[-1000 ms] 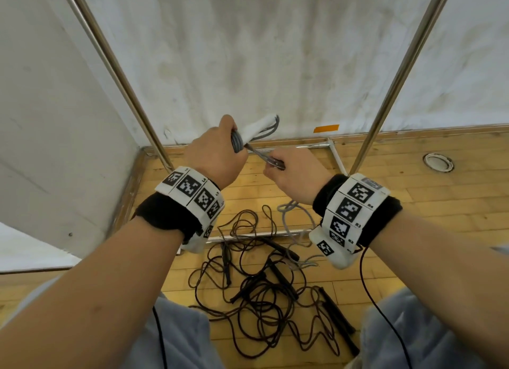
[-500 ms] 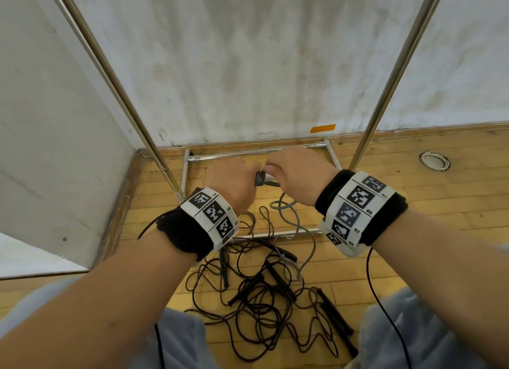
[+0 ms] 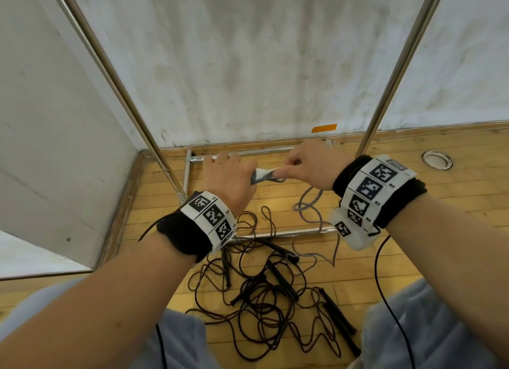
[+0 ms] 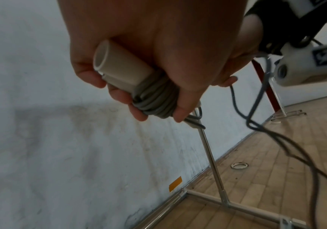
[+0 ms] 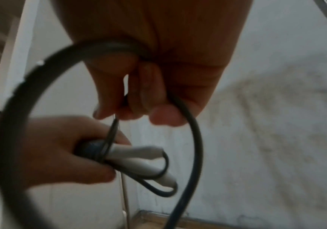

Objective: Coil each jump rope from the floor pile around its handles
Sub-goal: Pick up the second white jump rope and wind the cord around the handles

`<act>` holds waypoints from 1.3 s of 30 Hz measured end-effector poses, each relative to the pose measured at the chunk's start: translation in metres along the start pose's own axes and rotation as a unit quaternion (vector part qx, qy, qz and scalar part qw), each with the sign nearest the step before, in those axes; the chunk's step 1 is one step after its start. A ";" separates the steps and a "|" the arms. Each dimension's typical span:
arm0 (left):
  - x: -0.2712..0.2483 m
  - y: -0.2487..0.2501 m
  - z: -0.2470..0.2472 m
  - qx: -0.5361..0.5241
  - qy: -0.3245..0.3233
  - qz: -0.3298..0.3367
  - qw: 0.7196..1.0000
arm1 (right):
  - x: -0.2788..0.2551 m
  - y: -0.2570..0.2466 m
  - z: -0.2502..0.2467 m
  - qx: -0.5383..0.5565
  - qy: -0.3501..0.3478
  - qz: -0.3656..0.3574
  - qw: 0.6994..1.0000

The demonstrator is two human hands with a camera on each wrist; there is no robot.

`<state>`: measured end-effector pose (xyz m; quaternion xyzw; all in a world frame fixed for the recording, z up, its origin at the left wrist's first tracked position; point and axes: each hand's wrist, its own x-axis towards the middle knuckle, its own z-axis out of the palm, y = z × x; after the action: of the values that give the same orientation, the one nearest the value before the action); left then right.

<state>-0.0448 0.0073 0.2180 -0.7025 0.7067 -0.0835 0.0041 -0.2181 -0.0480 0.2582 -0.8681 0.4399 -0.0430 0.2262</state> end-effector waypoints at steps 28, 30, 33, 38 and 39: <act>0.001 -0.012 -0.043 -0.499 0.131 -0.026 0.857 | 0.003 -0.019 0.036 0.175 0.077 -0.023 0.981; 0.003 -0.013 -0.045 -0.507 0.132 -0.025 0.851 | 0.001 -0.026 0.046 0.082 0.065 -0.034 0.994; 0.003 -0.009 -0.048 -0.508 0.106 -0.012 0.855 | 0.000 -0.028 0.053 0.040 0.072 -0.010 0.997; 0.001 -0.003 -0.053 -0.531 0.096 -0.025 0.842 | 0.007 -0.022 0.044 0.143 0.109 0.085 0.980; 0.001 -0.002 -0.054 -0.535 0.100 -0.026 0.839 | 0.008 -0.022 0.043 0.214 0.125 0.091 0.965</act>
<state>-0.0490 0.0124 0.2718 -0.6015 0.6196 0.2376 -0.4449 -0.1847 -0.0279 0.2278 -0.7433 0.5227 -0.2234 0.3526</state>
